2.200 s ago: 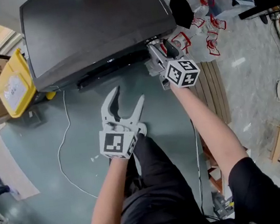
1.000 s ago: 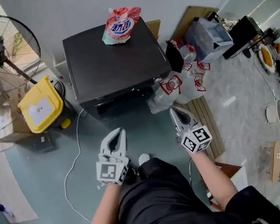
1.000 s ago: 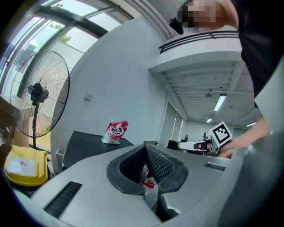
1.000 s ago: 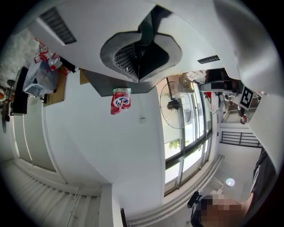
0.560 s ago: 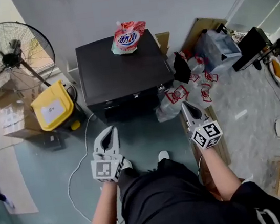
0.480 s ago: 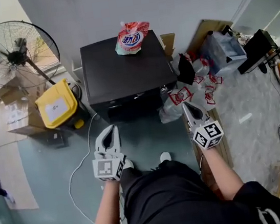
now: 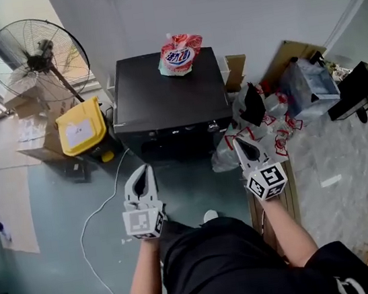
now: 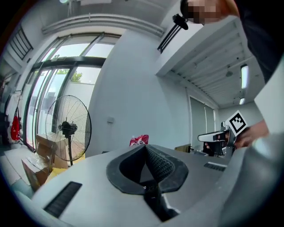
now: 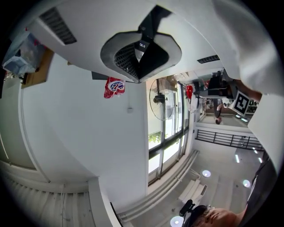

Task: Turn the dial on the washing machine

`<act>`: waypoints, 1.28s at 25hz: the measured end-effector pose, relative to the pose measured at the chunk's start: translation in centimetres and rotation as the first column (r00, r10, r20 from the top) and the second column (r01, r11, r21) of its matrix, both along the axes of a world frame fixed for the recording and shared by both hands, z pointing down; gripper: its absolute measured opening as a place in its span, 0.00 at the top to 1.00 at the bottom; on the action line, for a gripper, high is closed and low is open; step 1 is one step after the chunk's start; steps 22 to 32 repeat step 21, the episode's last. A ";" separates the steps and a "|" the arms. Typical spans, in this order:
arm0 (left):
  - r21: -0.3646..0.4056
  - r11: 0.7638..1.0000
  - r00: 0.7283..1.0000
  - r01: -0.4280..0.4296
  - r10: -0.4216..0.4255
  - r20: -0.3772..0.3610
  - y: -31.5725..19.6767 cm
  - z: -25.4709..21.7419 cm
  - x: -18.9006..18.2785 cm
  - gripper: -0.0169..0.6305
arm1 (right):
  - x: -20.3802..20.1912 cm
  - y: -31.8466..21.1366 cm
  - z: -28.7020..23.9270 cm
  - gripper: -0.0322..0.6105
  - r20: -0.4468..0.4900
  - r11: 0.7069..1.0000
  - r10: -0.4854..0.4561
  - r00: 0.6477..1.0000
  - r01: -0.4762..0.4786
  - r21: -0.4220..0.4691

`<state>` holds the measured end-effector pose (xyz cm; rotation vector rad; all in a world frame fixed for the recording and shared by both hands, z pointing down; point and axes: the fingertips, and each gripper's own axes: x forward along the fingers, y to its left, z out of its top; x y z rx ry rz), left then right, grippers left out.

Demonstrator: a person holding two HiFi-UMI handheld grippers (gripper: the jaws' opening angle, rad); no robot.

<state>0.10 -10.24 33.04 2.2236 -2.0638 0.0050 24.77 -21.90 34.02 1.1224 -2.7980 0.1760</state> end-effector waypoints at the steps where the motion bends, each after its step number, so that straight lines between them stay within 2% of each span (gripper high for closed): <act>1: 0.002 1.000 1.000 0.001 -0.001 0.003 0.0 0.1 0.8 0.97 | 0.3 -0.1 0.0 0.95 -0.002 1.000 -0.003 1.000 0.003 0.004; 10: 0.009 1.000 1.000 -0.014 0.014 -0.004 -1.8 -0.1 4.8 0.97 | 1.8 -1.1 0.1 0.95 0.002 1.000 -0.013 1.000 0.013 0.012; 21: 0.000 1.000 1.000 -0.009 0.009 0.001 -2.6 0.8 6.3 0.97 | 2.0 -1.1 1.5 0.95 -0.013 0.999 -0.047 0.999 0.047 -0.004; 32: 0.000 1.000 1.000 -0.009 0.009 0.001 -2.6 0.8 6.3 0.97 | 2.0 -1.1 1.5 0.95 -0.013 0.999 -0.047 0.999 0.047 -0.004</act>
